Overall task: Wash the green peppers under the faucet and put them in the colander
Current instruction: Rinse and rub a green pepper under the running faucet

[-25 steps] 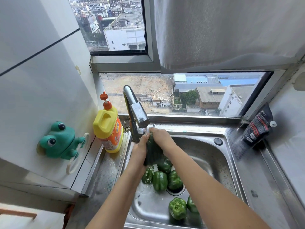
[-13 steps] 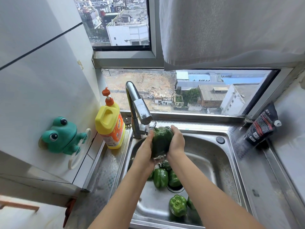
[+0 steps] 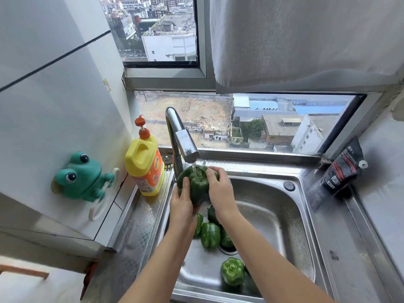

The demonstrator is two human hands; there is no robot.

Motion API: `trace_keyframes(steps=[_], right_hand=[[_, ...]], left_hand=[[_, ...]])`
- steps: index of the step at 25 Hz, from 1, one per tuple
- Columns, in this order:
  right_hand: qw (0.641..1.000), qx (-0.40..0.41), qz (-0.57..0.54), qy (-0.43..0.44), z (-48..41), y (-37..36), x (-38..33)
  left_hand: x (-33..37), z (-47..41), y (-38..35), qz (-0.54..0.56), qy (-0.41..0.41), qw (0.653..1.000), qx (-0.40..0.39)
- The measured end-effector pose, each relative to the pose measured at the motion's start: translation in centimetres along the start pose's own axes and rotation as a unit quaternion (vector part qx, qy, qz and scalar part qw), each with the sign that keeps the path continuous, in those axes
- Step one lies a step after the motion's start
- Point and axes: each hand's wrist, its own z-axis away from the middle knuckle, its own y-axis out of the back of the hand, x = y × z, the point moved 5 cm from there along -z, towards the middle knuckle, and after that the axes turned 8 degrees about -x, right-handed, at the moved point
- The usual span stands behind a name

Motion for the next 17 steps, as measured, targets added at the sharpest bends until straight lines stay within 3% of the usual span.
trace_keyframes(steps=[3, 6, 9, 11, 14, 17], right_hand=[[0.999, 0.002, 0.017, -0.044, -0.6, 0.6, -0.6], [0.997, -0.064, -0.018, -0.032, 0.1, -0.1, -0.5], [0.976, -0.190, -0.109, 0.001, 1.7, -0.8, -0.5], [0.967, -0.225, -0.115, 0.015, 2.1, -0.5, -0.3], [0.982, -0.184, -0.049, 0.016, 2.1, 0.0, -0.6], [0.990, -0.076, 0.097, 0.071, 1.5, 0.1, -1.2]], left_hand=[[-0.5, 0.4, 0.0, 0.014, 0.008, 1.000, -0.005], [-0.4, 0.1, 0.6, 0.019, 0.006, 1.000, 0.010], [-0.2, -0.6, 0.8, 0.104, 0.098, 0.990, -0.011], [-0.1, -0.7, 0.9, 0.129, 0.142, 0.981, -0.006], [0.1, -0.8, 1.1, 0.041, 0.094, 0.995, 0.011], [0.4, -0.5, 0.8, -0.004, 0.044, 0.999, 0.016]])
